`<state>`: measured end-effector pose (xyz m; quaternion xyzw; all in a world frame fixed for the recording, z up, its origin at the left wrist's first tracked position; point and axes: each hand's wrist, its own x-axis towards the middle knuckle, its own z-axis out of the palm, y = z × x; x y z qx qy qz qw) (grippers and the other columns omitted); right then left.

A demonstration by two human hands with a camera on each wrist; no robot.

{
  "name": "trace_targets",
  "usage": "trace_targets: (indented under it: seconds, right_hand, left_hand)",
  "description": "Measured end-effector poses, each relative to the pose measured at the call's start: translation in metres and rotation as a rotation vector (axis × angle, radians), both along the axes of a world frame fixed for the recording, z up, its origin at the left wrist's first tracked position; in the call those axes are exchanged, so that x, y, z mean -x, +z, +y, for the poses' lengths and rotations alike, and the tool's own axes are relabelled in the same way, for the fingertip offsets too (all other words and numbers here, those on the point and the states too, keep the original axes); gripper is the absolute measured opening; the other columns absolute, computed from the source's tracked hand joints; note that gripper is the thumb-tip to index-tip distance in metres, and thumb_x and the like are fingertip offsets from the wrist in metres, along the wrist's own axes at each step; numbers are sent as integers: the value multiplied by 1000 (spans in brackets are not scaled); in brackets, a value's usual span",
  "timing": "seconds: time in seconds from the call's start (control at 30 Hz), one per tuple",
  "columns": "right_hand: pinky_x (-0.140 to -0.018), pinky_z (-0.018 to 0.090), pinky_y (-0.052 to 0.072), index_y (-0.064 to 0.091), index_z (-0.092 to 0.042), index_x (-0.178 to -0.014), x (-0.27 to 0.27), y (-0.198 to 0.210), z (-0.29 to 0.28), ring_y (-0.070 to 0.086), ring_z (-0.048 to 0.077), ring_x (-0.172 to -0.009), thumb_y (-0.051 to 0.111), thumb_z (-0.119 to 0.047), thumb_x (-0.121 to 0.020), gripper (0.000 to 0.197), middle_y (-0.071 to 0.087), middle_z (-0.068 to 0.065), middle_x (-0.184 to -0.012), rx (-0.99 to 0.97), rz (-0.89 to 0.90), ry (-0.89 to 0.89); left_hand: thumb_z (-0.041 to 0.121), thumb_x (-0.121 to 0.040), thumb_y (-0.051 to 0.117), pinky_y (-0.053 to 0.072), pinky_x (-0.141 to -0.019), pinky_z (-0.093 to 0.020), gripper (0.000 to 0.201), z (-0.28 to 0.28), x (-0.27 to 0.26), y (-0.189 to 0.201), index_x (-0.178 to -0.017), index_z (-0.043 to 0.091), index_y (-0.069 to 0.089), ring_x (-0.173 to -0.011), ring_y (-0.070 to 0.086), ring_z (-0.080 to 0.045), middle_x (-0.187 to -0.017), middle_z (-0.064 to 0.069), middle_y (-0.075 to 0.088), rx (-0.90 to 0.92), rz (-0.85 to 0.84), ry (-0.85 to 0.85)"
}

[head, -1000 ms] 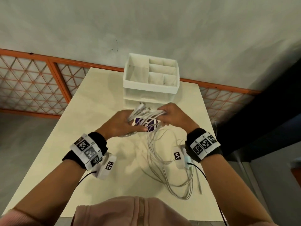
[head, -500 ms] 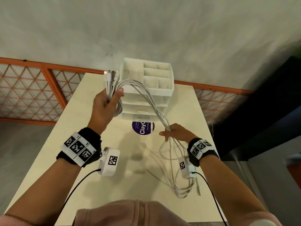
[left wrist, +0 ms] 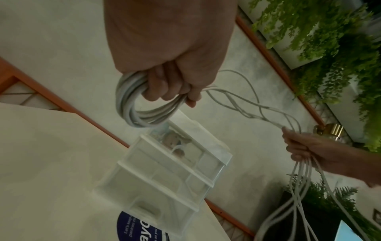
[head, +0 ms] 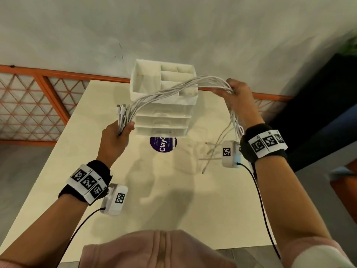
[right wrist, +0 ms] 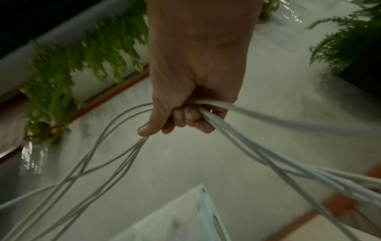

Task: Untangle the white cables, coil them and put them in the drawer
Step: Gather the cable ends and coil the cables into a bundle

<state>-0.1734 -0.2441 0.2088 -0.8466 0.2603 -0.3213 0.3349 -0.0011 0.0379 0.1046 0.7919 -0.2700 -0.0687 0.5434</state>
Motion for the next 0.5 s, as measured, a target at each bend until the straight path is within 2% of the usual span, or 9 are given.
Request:
trace_targets:
  seconds: [0.07, 0.17, 0.2, 0.27, 0.3, 0.37, 0.4, 0.47, 0.5]
  right_hand:
    - [-57, 29, 31, 49, -18, -65, 3, 14, 2, 37, 13, -59, 73, -31, -78, 30, 43, -2, -59, 45, -26, 43]
    - [-53, 23, 36, 54, -15, -71, 11, 19, 14, 41, 9, -52, 74, -32, -78, 27, 49, -4, -59, 34, 108, 86]
    - [-53, 20, 39, 58, -10, -75, 15, 15, 18, 46, 9, -50, 74, -34, -78, 29, 54, -1, -60, -16, 190, 99]
    - [-60, 22, 47, 61, -5, -80, 26, 3, 25, 58, 14, -56, 75, -36, -75, 35, 63, 5, -64, -128, 388, 136]
    - [-65, 24, 48, 62, -6, -80, 31, -6, 26, 63, 15, -61, 76, -36, -74, 34, 66, 4, -67, -167, 503, 167]
    - [-73, 28, 49, 66, -10, -79, 39, -30, 24, 66, 15, -71, 78, -40, -70, 33, 71, 2, -73, -197, 774, 240]
    - [-79, 31, 50, 69, -13, -80, 42, -40, 25, 67, 16, -77, 79, -48, -65, 40, 73, 1, -78, -197, 923, 269]
    - [-91, 39, 50, 71, -18, -87, 46, -57, 23, 66, 21, -92, 75, -75, -42, 72, 73, -2, -93, -122, 1204, 283]
    - [-95, 42, 49, 69, -18, -95, 47, -62, 25, 64, 24, -99, 71, -82, -33, 89, 71, -2, -103, -70, 1328, 266]
  left_hand:
    - [32, -94, 54, 40, -66, -34, 31, -2, 2, 0, -85, 4, 66, -61, 50, -27, -54, -1, 50, -3, -15, -11]
    - [33, -94, 55, 40, -67, -33, 32, -6, 5, 5, -86, 6, 68, -64, 51, -28, -55, -1, 52, -17, -33, -21]
    - [32, -94, 55, 40, -65, -32, 31, -6, 6, 5, -86, 5, 68, -65, 51, -28, -56, -2, 52, -26, -39, -21]
    - [30, -94, 55, 39, -59, -26, 29, -2, 7, 5, -88, 5, 69, -66, 51, -27, -60, -8, 55, -48, -44, -32]
    - [30, -93, 56, 38, -58, -21, 28, 0, 7, 5, -88, 5, 69, -66, 52, -27, -64, -11, 57, -68, -33, -48]
    - [31, -90, 61, 38, -57, -21, 23, 5, 6, 5, -85, 10, 67, -67, 53, -25, -67, -9, 59, -156, 23, -81]
    - [33, -87, 64, 38, -56, -21, 19, 6, 6, 5, -83, 14, 65, -65, 52, -23, -64, -5, 57, -224, 41, -97]
    - [33, -81, 71, 35, -55, -21, 16, 10, 8, 5, -86, 21, 62, -57, 48, -13, -59, 4, 51, -302, 45, -142]
    - [34, -80, 73, 34, -55, -22, 17, 13, 10, 5, -89, 23, 63, -53, 45, -8, -56, 7, 48, -285, 52, -173]
